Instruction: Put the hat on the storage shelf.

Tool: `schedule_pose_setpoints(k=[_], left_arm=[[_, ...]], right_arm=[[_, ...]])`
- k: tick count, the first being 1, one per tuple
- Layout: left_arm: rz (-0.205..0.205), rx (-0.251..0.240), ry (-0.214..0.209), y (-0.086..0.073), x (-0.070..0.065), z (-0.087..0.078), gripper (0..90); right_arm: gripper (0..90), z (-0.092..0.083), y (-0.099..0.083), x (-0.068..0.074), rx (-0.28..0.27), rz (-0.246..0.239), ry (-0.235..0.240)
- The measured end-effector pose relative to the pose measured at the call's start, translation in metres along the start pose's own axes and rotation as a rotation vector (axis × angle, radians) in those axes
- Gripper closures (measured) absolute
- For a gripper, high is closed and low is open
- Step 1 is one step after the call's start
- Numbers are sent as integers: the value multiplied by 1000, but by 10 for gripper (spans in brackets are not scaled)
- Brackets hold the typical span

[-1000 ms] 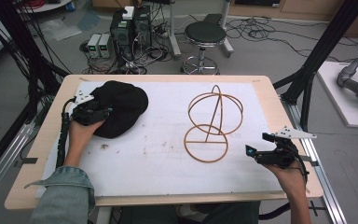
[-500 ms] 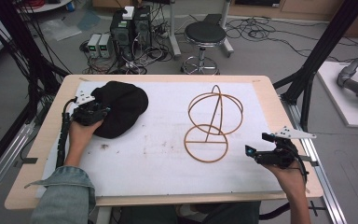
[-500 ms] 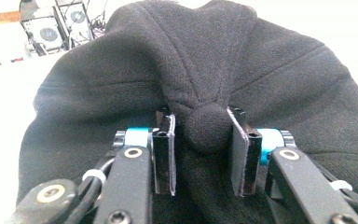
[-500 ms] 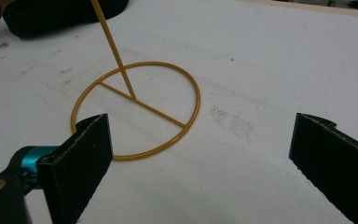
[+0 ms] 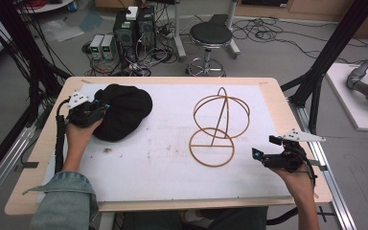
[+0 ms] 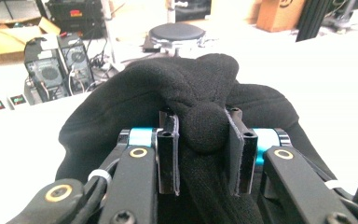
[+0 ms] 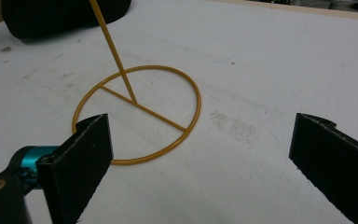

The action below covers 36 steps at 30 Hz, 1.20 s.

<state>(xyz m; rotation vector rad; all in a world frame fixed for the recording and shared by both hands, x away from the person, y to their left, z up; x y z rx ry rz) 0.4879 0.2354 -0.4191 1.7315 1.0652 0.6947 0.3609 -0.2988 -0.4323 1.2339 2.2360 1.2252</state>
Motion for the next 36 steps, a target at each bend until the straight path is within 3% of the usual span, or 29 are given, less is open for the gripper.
schedule_pose_setpoints(k=[9,18,28,36], left_arm=[[-5,-80,-36,19,-9,-15,697],[34,-154,-64,41,-24,-32,698],[13,-248,-99,61,-29,-53,698],[10,-291,-133,74,-36,-65,698]], right_arm=[[56,3,2,0,-1,-5,7],[56,6,2,1,3,3,16],[56,7,4,2,0,3,24],[56,5,4,0,-8,7,28]])
Point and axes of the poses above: each handheld gripper's, and its own axes: z roughly forward along the jaws, y roughly out of its top, x roughly to its left, the point moved 9 cm from there along z, roughly forward along the jaws, and after that the axes turned 7 degrees about x, right-handed, at the moved point
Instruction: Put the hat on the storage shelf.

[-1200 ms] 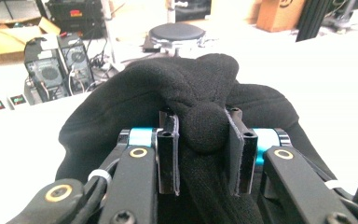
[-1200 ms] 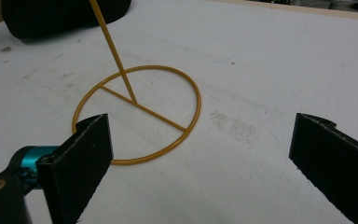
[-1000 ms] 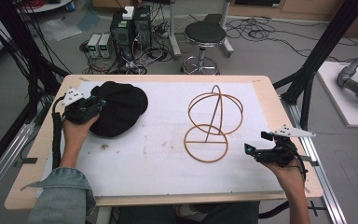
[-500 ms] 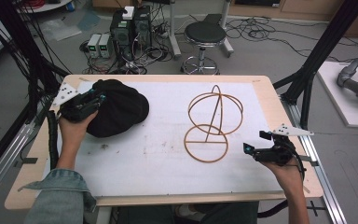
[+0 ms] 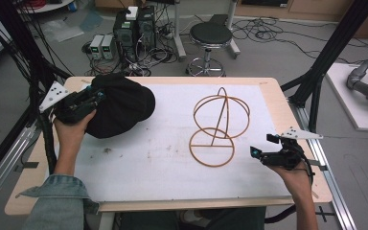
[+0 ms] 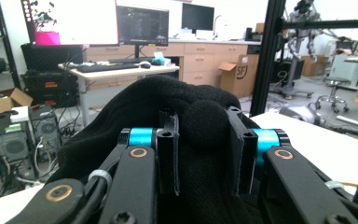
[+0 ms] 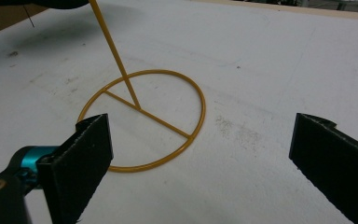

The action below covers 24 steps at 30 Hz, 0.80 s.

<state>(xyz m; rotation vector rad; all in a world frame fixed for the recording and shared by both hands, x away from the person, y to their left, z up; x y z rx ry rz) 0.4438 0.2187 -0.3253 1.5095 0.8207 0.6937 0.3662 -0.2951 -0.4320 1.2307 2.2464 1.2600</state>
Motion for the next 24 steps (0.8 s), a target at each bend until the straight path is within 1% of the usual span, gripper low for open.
schedule_pose_setpoints(k=[3,4,6,10,14,17,24], left_arm=[[16,-5,-16,10,-4,-1,697],[20,-11,-19,13,-5,-2,697],[22,-19,-31,19,-6,-2,697],[35,-26,-49,32,-6,-2,697],[42,-48,-60,49,-8,-3,697],[41,-71,-73,63,-12,-4,697],[63,-110,-105,93,-25,-1,697]], right_arm=[[56,-4,1,-2,-11,3,-2],[56,-5,1,-3,-17,11,-2],[56,-7,1,-6,-25,20,-3],[56,-8,1,-8,-28,22,-4],[56,-9,1,-9,-30,26,-6],[56,-11,3,-9,-35,24,-12],[56,-15,5,-9,-45,21,-12]])
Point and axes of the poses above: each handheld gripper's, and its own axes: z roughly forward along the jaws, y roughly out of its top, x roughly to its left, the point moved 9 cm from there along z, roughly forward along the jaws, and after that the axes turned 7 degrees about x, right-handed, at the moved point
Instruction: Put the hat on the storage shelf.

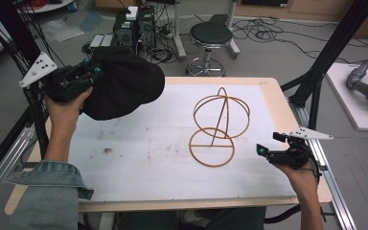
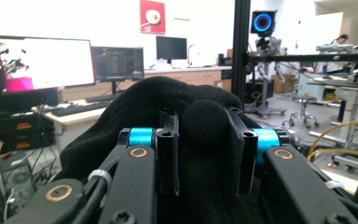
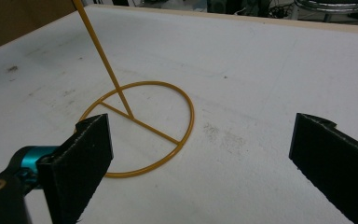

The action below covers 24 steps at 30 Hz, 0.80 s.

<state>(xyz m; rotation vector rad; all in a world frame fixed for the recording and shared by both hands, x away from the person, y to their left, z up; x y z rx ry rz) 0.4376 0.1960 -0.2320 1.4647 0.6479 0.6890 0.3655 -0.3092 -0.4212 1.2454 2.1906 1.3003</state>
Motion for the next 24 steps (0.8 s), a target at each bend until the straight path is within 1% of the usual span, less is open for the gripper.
schedule_pose_setpoints(k=[2,4,7,9,13,17,19,21,22,23,24], left_arm=[[-4,-17,-9,8,-3,1,697],[-9,-37,-8,15,-5,3,697],[-30,-66,-19,22,-8,6,697],[-42,-78,-34,24,-10,8,697],[-86,-111,-79,31,-16,14,697],[-111,-141,-121,39,-23,19,698],[-124,-154,-151,44,-29,22,697],[-130,-162,-171,47,-34,25,697],[-139,-168,-193,48,-38,27,698],[-142,-171,-199,49,-39,28,697],[-150,-179,-216,50,-42,29,697]], right_arm=[[56,0,1,1,-2,-1,2],[56,-1,1,1,-5,-2,7],[56,-1,2,2,-6,-3,9],[56,-1,2,2,-9,-2,10],[56,-2,3,1,-12,-3,11],[56,-2,3,2,-13,-5,13],[56,-2,4,3,-13,-7,14],[56,-2,4,3,-15,-10,14],[56,-2,4,3,-14,-10,15],[56,-2,4,3,-12,-5,15],[56,-3,4,3,-15,-3,18]])
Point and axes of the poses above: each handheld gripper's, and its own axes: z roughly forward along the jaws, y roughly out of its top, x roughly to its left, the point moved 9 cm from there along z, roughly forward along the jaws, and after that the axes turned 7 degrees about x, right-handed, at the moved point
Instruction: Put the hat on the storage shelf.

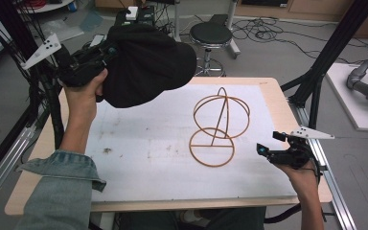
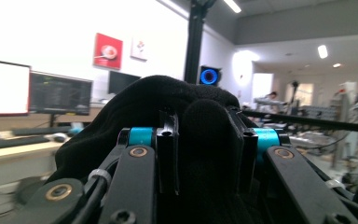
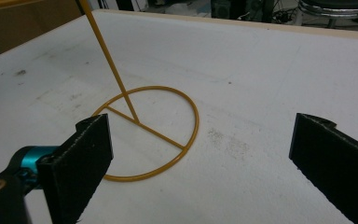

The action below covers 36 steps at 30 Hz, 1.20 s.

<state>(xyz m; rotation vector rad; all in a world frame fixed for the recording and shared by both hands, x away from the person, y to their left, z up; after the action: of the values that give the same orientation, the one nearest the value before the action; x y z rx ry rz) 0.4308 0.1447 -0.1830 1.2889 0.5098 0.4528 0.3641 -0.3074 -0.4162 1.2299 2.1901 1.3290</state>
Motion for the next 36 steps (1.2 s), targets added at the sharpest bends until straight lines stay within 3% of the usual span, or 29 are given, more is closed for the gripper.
schedule_pose_setpoints(k=[4,11,18,22,36], left_arm=[[-43,-14,-52,-2,-6,8,697],[-61,4,-107,-11,-14,25,697],[-113,5,-171,-20,-22,42,696],[-154,-18,-207,-22,-26,48,696],[-210,-15,-310,-38,-46,76,696]], right_arm=[[56,-1,0,0,-2,0,-1],[56,-1,2,1,-4,-2,1],[56,-2,2,1,-6,-5,-2],[56,-2,1,1,-1,-3,-2],[56,-3,1,1,-3,0,1]])
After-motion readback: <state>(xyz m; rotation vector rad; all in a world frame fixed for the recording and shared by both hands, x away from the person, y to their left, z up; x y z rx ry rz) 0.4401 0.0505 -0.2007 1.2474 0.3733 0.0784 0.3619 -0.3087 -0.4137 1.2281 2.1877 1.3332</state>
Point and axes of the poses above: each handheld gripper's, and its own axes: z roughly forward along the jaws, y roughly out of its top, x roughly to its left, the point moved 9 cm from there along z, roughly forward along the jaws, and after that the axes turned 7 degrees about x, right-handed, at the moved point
